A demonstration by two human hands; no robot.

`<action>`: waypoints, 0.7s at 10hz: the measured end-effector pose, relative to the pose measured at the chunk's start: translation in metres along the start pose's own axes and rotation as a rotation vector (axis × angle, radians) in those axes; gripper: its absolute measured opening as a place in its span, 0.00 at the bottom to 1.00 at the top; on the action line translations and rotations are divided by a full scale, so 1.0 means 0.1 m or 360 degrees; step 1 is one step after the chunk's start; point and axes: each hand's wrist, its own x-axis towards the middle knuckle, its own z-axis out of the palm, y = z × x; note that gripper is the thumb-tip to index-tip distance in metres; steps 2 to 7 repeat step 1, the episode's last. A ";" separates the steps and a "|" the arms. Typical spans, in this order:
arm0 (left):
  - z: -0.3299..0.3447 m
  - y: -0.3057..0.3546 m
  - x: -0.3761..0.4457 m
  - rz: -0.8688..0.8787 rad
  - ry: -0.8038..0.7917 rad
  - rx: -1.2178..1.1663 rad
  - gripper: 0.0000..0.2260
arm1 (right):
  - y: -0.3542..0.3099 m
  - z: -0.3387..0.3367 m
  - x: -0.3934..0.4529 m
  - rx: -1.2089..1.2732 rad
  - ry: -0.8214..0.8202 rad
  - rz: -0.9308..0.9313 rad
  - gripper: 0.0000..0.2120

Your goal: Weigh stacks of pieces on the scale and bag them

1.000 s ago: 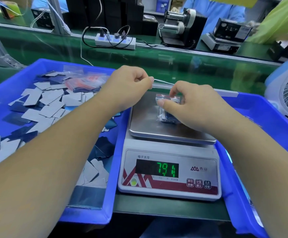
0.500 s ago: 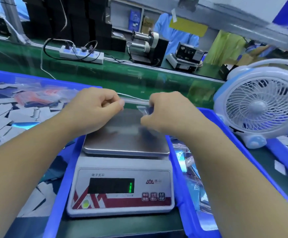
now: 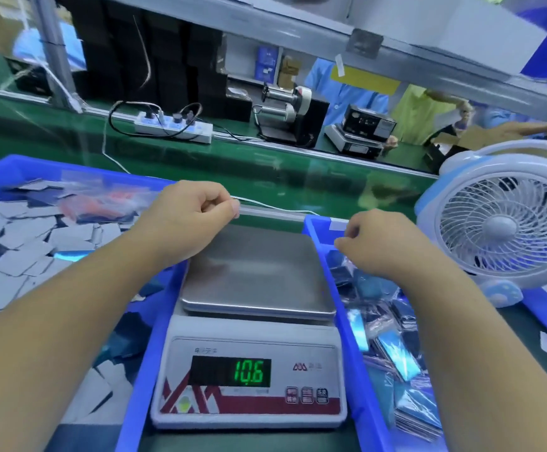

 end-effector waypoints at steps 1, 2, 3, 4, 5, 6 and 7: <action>-0.14 -0.02 0.12 -0.0184 0.0033 0.0029 0.08 | -0.38 -0.05 -0.09 -0.0013 0.0031 -0.0251 0.09; -0.14 -0.02 0.12 -0.0184 0.0033 0.0029 0.08 | -0.38 -0.05 -0.09 -0.0013 0.0031 -0.0251 0.09; -0.14 -0.02 0.12 -0.0184 0.0033 0.0029 0.08 | -0.38 -0.05 -0.09 -0.0013 0.0031 -0.0251 0.09; -0.14 -0.02 0.12 -0.0184 0.0033 0.0029 0.08 | -0.38 -0.05 -0.09 -0.0013 0.0031 -0.0251 0.09; -0.14 -0.02 0.12 -0.0184 0.0033 0.0029 0.08 | -0.38 -0.05 -0.09 -0.0013 0.0031 -0.0251 0.09; -0.14 -0.02 0.12 -0.0184 0.0033 0.0029 0.08 | -0.38 -0.05 -0.09 -0.0013 0.0031 -0.0251 0.09; -0.14 -0.02 0.12 -0.0184 0.0033 0.0029 0.08 | -0.38 -0.05 -0.09 -0.0013 0.0031 -0.0251 0.09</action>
